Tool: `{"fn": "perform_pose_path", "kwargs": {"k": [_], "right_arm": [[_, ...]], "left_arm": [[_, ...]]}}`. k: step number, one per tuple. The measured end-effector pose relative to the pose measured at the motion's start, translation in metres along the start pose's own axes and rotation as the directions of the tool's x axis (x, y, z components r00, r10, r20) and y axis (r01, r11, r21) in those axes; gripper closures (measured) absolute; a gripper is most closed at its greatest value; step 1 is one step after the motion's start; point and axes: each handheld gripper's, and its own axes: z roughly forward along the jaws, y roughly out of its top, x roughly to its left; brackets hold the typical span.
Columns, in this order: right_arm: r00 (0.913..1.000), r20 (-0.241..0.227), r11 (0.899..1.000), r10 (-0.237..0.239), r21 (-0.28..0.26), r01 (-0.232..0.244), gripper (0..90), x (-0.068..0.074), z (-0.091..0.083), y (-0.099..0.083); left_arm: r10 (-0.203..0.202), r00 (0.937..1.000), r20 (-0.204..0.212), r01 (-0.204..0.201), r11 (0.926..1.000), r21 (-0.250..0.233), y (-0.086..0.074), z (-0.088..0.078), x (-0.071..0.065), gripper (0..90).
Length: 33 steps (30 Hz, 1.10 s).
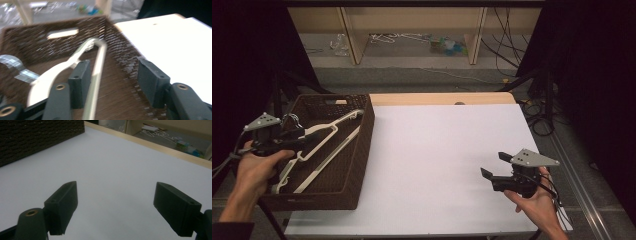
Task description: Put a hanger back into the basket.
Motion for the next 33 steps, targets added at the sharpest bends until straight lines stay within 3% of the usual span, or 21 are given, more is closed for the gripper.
{"fn": "perform_pose_path", "kwargs": {"k": [5,10,15,20,25,26,31,33], "right_arm": [[1.0000,-0.003,1.000,-0.003,-0.014,0.003,20.1,0.001,0.000,-0.001],[0.9999,-0.010,1.000,0.008,-0.013,-0.008,19.7,0.001,0.000,-0.002],[0.9999,-0.015,1.000,0.008,-0.022,-0.009,18.1,0.003,0.001,-0.004],[0.9997,-0.023,0.999,0.006,-0.035,-0.007,17.0,0.005,0.000,-0.004],[0.9994,-0.033,0.999,-0.003,-0.041,0.001,16.4,0.006,0.002,-0.006],[0.9994,-0.034,0.999,-0.001,-0.042,0.000,16.4,0.006,0.002,-0.006],[0.9994,-0.035,0.999,-0.006,-0.047,0.004,16.4,0.008,0.001,-0.008],[0.9994,-0.035,0.999,-0.007,-0.049,0.005,16.4,0.009,0.000,-0.009]], "left_arm": [[0.042,0.9964,0.074,-0.039,0.9983,-0.043,-0.005,0.004,-0.034,37.6],[0.081,0.9873,0.137,-0.070,0.9945,-0.078,-0.014,0.013,-0.069,29.9],[0.123,0.9804,0.154,-0.110,0.9897,-0.092,-0.025,0.022,-0.099,24.4],[0.131,0.9754,0.178,-0.113,0.9879,-0.106,-0.036,0.026,-0.118,16.2],[0.166,0.9656,0.201,-0.144,0.9827,-0.115,-0.049,0.027,-0.135,16.0],[0.162,0.9667,0.198,-0.140,0.9830,-0.119,-0.051,0.027,-0.138,16.0],[0.215,0.9549,0.205,-0.191,0.9732,-0.127,-0.061,0.029,-0.149,16.0],[0.219,0.9507,0.220,-0.193,0.9722,-0.132,-0.066,0.028,-0.154,16.0]]}}
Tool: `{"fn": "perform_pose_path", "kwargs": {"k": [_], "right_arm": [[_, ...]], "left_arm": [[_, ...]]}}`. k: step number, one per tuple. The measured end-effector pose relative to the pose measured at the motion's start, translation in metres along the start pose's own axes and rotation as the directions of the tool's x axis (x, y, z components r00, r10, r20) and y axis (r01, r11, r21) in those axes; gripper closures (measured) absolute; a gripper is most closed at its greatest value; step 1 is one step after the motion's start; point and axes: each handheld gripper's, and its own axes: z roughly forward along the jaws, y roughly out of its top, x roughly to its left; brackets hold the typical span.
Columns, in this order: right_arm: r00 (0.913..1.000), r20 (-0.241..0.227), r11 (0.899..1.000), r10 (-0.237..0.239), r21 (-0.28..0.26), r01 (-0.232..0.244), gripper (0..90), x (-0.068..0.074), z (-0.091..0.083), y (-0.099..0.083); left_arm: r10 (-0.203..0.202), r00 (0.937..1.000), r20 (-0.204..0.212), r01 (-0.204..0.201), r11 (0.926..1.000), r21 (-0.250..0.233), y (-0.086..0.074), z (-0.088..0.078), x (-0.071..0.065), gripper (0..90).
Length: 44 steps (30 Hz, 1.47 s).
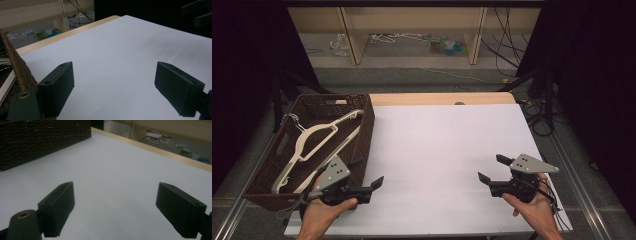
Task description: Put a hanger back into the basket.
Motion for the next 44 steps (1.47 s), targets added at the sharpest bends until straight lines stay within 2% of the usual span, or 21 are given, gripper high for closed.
{"fn": "perform_pose_path", "kwargs": {"k": [3,4,5,6,7,9,11,14,15,17,18,25,26,27,30,32,33,34,41,44], "right_arm": [[0.9999,-0.006,1.000,-0.013,-0.003,0.013,16.4,0.002,-0.001,-0.002],[0.9999,0.001,1.000,-0.015,-0.001,0.015,16.4,0.003,-0.002,-0.003],[0.9999,-0.013,1.000,-0.008,0.009,0.008,16.4,0.005,-0.003,-0.004],[0.9998,-0.014,1.000,-0.012,-0.013,0.012,16.4,0.006,-0.002,-0.005],[0.9997,-0.017,1.000,-0.017,0.003,0.017,16.4,0.006,-0.004,-0.005],[0.9997,-0.023,1.000,-0.008,-0.007,0.008,16.4,0.009,-0.004,-0.007],[0.9998,-0.016,1.000,-0.010,-0.003,0.010,16.4,0.012,-0.006,-0.009],[0.9997,-0.023,1.000,-0.012,-0.005,0.012,16.4,0.014,-0.008,-0.010],[0.9997,-0.022,1.000,-0.012,-0.009,0.012,16.4,0.014,-0.009,-0.010],[0.9993,-0.033,1.000,-0.015,-0.007,0.014,16.4,0.015,-0.010,-0.011],[0.9994,-0.032,1.000,-0.012,-0.010,0.011,16.4,0.015,-0.010,-0.011],[0.9997,-0.024,1.000,-0.005,-0.025,0.005,16.3,0.015,-0.011,-0.012],[0.9998,-0.009,0.999,-0.017,-0.035,0.017,16.4,0.014,-0.011,-0.013],[0.9998,-0.016,1.000,-0.011,-0.022,0.011,16.4,0.014,-0.012,-0.012],[0.9995,-0.016,0.999,-0.027,-0.045,0.026,16.3,0.014,-0.010,-0.013],[0.9995,-0.011,0.999,-0.029,-0.036,0.028,16.4,0.015,-0.011,-0.012],[0.9994,-0.020,0.999,-0.027,-0.046,0.026,16.3,0.015,-0.010,-0.012],[0.9996,-0.025,1.000,-0.014,-0.022,0.013,16.3,0.015,-0.011,-0.012],[0.9996,-0.019,0.999,-0.020,-0.032,0.020,16.3,0.016,-0.011,-0.012],[0.9996,-0.020,0.999,-0.018,-0.032,0.018,16.4,0.016,-0.011,-0.012]], "left_arm": [[0.039,0.9992,-0.009,-0.039,0.9992,0.013,-0.004,-0.001,-0.003,16.0],[0.026,0.9997,-0.004,-0.026,0.9997,0.006,-0.007,-0.001,-0.004,16.0],[0.020,0.9998,-0.005,-0.020,0.9998,0.002,-0.008,-0.001,-0.005,16.1],[0.020,0.9998,-0.006,-0.020,0.9998,0.003,-0.008,-0.002,-0.005,16.0],[0.038,0.9992,-0.009,-0.038,0.9993,0.007,-0.009,-0.003,-0.005,16.1],[0.051,0.9986,-0.015,-0.051,0.9987,0.001,-0.009,-0.004,-0.005,16.1],[0.033,0.9994,-0.010,-0.033,0.9994,-0.010,-0.011,-0.006,-0.007,16.1],[0.050,0.9987,-0.007,-0.050,0.9987,-0.012,-0.013,-0.006,-0.009,16.2],[0.089,0.9960,-0.006,-0.089,0.9958,-0.019,-0.012,-0.005,-0.008,16.1],[0.093,0.9957,0.002,-0.093,0.9955,-0.019,-0.014,-0.004,-0.009,16.2],[0.101,0.9949,-0.007,-0.101,0.9948,-0.011,-0.014,-0.004,-0.010,16.2],[0.087,0.9962,0.000,-0.087,0.9961,-0.017,-0.015,-0.004,-0.008,16.2],[0.086,0.9963,0.000,-0.086,0.9960,-0.023,-0.015,-0.004,-0.008,16.2],[0.086,0.9963,-0.003,-0.086,0.9960,-0.026,-0.015,-0.004,-0.006,16.2],[0.080,0.9967,-0.014,-0.081,0.9962,-0.034,-0.015,-0.005,-0.004,16.2],[0.088,0.9959,-0.021,-0.089,0.9951,-0.043,-0.015,-0.007,-0.003,16.2],[0.076,0.9969,-0.021,-0.077,0.9959,-0.048,-0.015,-0.007,-0.003,16.2],[0.077,0.9968,-0.021,-0.078,0.9957,-0.049,-0.014,-0.007,-0.003,16.2],[0.094,0.9953,-0.021,-0.095,0.9943,-0.048,-0.014,-0.007,-0.004,16.2],[0.088,0.9959,-0.021,-0.089,0.9942,-0.061,-0.014,-0.007,-0.004,16.2]]}}
